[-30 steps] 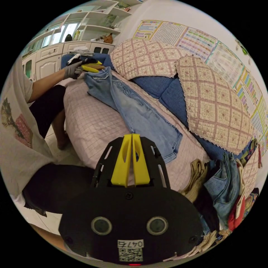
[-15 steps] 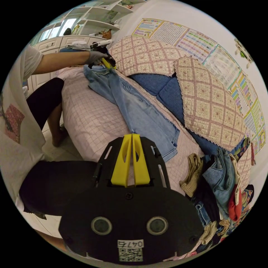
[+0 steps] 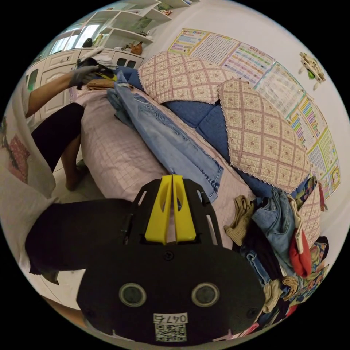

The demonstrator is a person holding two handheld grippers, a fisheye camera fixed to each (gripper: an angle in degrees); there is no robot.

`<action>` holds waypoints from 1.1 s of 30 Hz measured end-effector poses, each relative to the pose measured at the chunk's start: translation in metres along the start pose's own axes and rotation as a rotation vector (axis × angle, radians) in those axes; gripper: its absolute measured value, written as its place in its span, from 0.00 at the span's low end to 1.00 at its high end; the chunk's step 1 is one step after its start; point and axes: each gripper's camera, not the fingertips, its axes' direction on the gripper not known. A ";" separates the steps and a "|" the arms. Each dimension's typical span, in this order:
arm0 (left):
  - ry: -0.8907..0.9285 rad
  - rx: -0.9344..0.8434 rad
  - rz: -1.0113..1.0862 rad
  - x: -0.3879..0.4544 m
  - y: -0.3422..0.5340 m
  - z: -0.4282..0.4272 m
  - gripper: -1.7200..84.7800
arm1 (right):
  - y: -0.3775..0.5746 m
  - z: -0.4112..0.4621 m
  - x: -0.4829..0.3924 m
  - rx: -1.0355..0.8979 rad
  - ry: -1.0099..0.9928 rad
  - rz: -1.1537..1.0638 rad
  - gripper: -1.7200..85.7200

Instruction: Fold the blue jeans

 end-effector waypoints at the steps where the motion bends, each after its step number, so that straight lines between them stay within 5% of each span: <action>1: 0.011 -0.014 0.002 -0.006 0.028 -0.018 0.01 | 0.007 -0.005 -0.001 -0.014 -0.013 -0.007 0.00; 8: 0.163 -0.156 -0.165 -0.074 0.158 -0.054 0.01 | 0.040 -0.022 -0.011 -0.086 -0.075 -0.020 0.00; 15: 0.250 -0.191 -0.261 -0.126 0.198 -0.051 0.01 | 0.063 -0.035 -0.015 -0.139 -0.134 -0.029 0.01; 27: 0.235 -0.212 -0.270 -0.178 0.230 -0.067 0.07 | 0.103 -0.050 0.014 -0.182 -0.247 0.055 0.02; 33: 0.083 -0.087 -0.240 -0.187 0.223 -0.111 0.09 | 0.126 -0.076 0.062 0.014 -0.210 0.287 0.03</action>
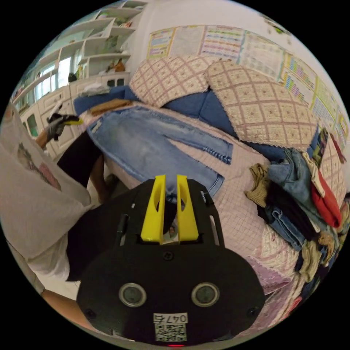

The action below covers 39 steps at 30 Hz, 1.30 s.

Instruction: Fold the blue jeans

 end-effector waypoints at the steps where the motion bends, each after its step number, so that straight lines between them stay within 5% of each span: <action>1: -0.017 0.028 0.028 0.006 -0.004 -0.005 0.08 | 0.000 -0.003 0.010 0.021 0.012 0.051 0.03; 6: -0.066 0.001 0.154 0.033 -0.028 0.013 0.08 | 0.010 0.007 0.056 -0.157 0.190 0.370 0.04; 13: -0.054 -0.105 0.145 0.027 -0.057 0.064 0.08 | 0.093 0.016 0.107 0.197 -0.399 0.949 0.10; 16: -0.058 -0.117 0.137 0.023 -0.071 0.073 0.07 | 0.102 0.026 0.112 0.240 -0.418 1.028 0.11; 23: -0.067 -0.125 0.140 0.025 -0.110 0.080 0.06 | 0.050 0.025 0.127 0.252 -0.341 0.951 0.02; 28: -0.056 -0.117 0.126 0.026 -0.140 0.087 0.05 | -0.036 -0.007 0.105 0.050 0.085 0.597 0.03; 33: -0.055 -0.139 0.145 0.037 -0.179 0.094 0.07 | -0.040 0.000 0.120 -0.135 0.291 0.666 0.06; 39: 0.014 0.002 0.246 0.074 -0.266 0.065 0.08 | -0.066 0.001 0.126 -0.006 0.280 0.615 0.08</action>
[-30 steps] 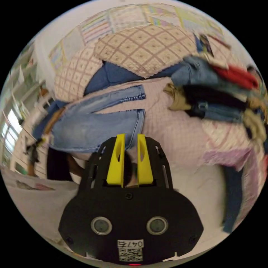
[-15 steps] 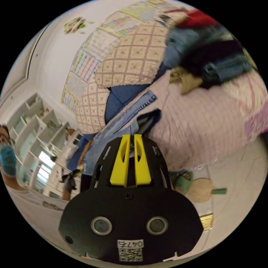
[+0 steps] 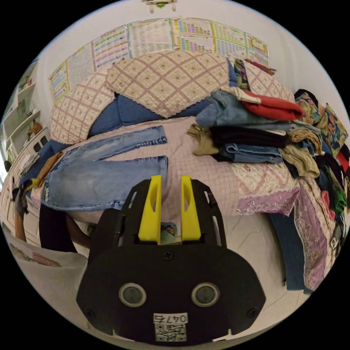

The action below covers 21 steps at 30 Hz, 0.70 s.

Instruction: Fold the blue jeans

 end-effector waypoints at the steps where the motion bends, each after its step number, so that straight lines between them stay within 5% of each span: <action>1: -0.016 0.029 0.030 0.003 -0.030 -0.003 0.09 | -0.011 0.004 -0.006 0.005 -0.032 -0.028 0.08; 11: -0.229 -0.112 0.144 -0.019 -0.321 0.131 0.14 | -0.126 0.053 -0.065 0.040 -0.217 -0.281 0.10; 21: -0.255 -0.287 0.182 -0.036 -0.463 0.276 0.16 | -0.288 0.177 -0.070 -0.130 -0.208 -0.298 0.09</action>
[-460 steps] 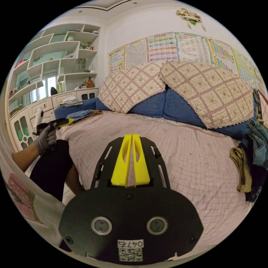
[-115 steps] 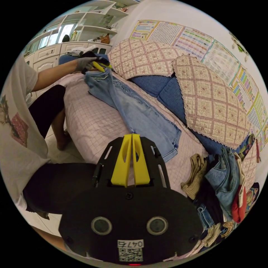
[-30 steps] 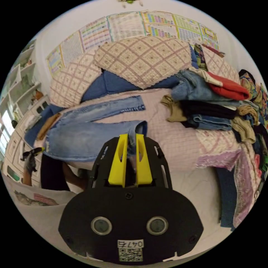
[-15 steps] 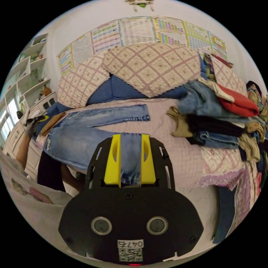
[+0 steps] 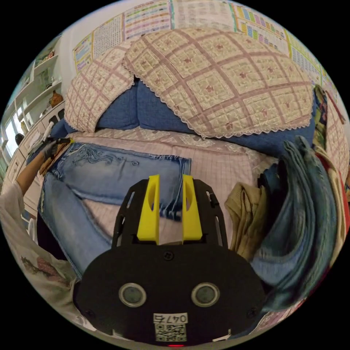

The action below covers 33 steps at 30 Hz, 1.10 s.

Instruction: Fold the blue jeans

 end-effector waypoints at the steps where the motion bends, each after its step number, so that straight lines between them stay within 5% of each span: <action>1: 0.017 -0.042 0.008 0.000 -0.013 0.012 0.16 | -0.016 0.015 0.009 -0.024 -0.028 0.010 0.08; 10: -0.062 -0.080 0.183 0.034 -0.048 0.018 0.09 | -0.080 0.095 0.052 -0.109 -0.189 0.207 0.06; 14: -0.096 0.004 0.255 0.059 -0.041 -0.003 0.07 | -0.089 0.091 0.040 -0.086 -0.194 0.121 0.02; 23: -0.232 0.194 0.297 0.096 -0.011 -0.036 0.03 | -0.110 0.055 0.018 0.085 -0.021 0.019 0.01; 33: -0.276 0.096 0.166 0.070 -0.010 0.031 0.03 | -0.153 0.097 0.007 0.012 0.113 0.026 0.02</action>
